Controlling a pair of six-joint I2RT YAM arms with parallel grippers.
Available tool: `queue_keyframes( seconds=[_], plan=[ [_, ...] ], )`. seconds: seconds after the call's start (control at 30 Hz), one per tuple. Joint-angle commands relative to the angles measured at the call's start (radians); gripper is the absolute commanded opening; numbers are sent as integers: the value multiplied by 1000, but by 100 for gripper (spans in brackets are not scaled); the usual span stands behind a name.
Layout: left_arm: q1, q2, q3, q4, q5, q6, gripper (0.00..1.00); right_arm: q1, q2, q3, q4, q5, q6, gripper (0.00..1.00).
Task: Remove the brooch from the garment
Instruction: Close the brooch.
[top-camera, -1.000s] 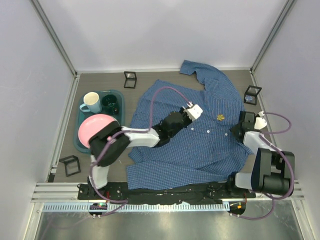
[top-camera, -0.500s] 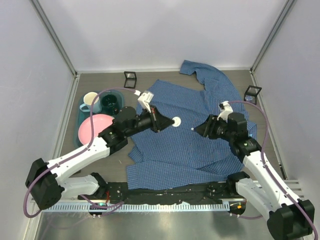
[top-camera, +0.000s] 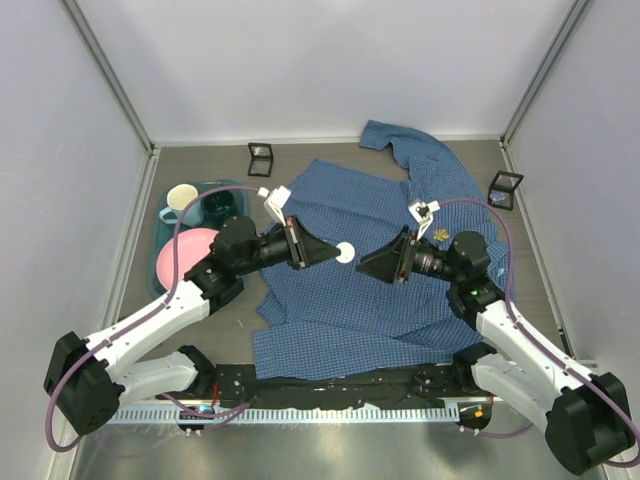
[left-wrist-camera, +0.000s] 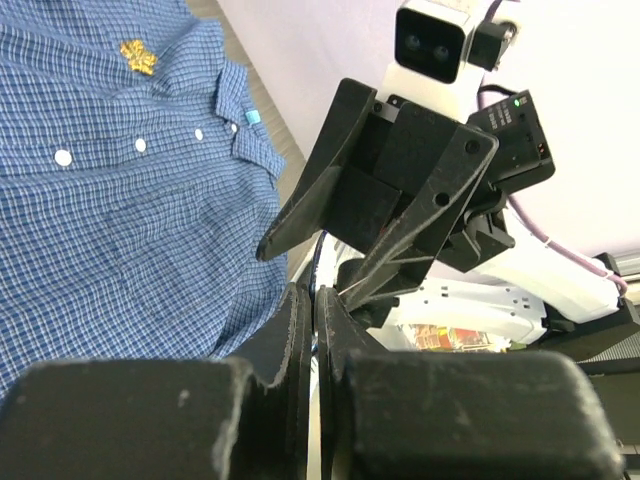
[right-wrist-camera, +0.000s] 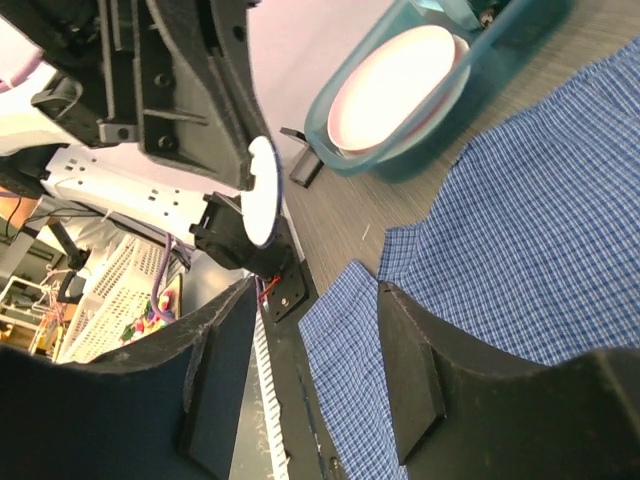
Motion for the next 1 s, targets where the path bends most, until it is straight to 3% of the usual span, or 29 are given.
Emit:
queue_keyframes(
  seconds=[0.0, 0.2, 0.5, 0.97],
  plan=[
    [32, 22, 20, 130, 73, -45, 0, 10, 18, 14, 227, -51, 94, 58],
    [50, 51, 19, 187, 122, -60, 0, 24, 60, 34, 311, -22, 149, 59],
    [50, 76, -24, 300, 158, -112, 0, 37, 106, 45, 370, 1, 177, 40],
    [50, 80, -29, 307, 178, -115, 0, 42, 110, 64, 394, 8, 198, 41]
  ],
)
